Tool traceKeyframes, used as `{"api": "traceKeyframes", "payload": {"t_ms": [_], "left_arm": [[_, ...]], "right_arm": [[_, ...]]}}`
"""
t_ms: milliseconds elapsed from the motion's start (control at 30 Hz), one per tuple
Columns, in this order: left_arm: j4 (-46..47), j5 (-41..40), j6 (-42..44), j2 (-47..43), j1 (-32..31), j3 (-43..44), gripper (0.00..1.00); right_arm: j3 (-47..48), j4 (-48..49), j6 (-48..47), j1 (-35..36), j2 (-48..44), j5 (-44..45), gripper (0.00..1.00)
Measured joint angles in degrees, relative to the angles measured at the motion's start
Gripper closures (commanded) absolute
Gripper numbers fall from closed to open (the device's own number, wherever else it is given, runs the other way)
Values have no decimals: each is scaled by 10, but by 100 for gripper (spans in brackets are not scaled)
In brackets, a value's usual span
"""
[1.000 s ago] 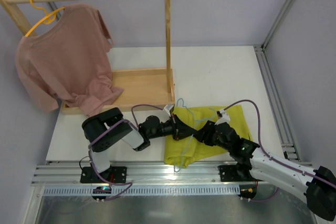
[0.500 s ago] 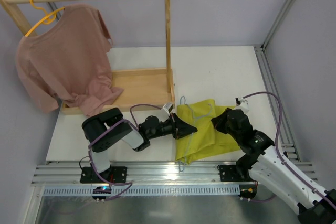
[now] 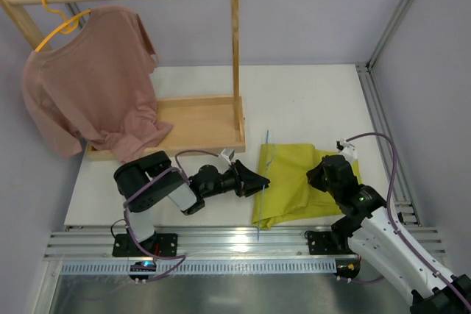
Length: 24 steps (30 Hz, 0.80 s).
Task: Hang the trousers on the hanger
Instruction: Place trousers on hanger
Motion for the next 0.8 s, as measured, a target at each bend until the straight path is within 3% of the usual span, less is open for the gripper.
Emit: {"api": "traceKeyframes", "payload": {"t_ms": [400, 533, 633, 700, 800], "left_arm": [[-24, 2, 51, -47, 32, -29, 58], [-188, -4, 128, -142, 32, 11, 47], [-376, -36, 199, -230, 32, 67, 44], [-492, -66, 247, -281, 32, 111, 43], [-590, -92, 292, -307, 32, 153, 47]], "right_arm": [[-44, 45, 4, -1, -36, -61, 96], [-42, 46, 4, -1, -33, -65, 96], [-37, 49, 3, -1, -26, -67, 96], [-37, 50, 3, -1, -24, -70, 96], [-37, 54, 4, -1, -23, -73, 96]]}}
